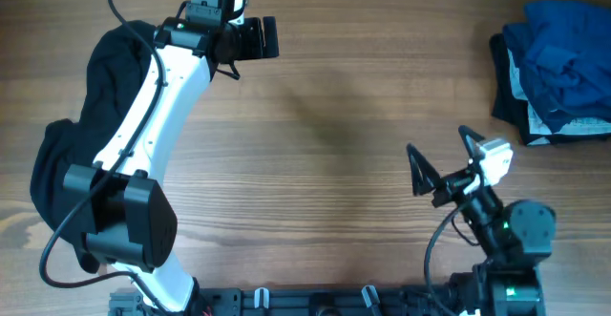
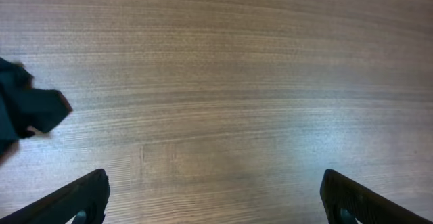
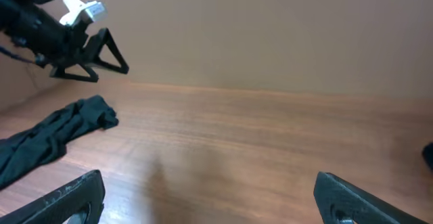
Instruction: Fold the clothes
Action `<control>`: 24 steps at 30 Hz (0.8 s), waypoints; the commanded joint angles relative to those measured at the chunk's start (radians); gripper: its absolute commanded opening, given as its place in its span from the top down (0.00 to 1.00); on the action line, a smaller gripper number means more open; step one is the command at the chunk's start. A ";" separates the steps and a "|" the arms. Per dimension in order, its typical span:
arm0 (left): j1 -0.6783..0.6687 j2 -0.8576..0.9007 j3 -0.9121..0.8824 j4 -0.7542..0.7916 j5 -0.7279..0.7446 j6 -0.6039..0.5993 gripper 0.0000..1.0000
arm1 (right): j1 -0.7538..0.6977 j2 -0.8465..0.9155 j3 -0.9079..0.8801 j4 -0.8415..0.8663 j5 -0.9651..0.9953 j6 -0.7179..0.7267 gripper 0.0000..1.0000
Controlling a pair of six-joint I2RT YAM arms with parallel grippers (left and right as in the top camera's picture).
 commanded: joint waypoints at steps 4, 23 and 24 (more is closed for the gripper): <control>0.003 -0.014 0.004 0.002 -0.009 -0.002 0.00 | 0.003 -0.210 -0.176 0.014 0.037 0.039 0.00; 0.003 -0.014 0.004 0.002 -0.009 -0.002 0.00 | 0.003 -0.338 -0.254 0.032 0.044 0.036 0.00; 0.003 -0.014 0.004 0.002 -0.009 -0.002 0.00 | 0.003 -0.337 -0.254 0.032 0.044 0.036 0.00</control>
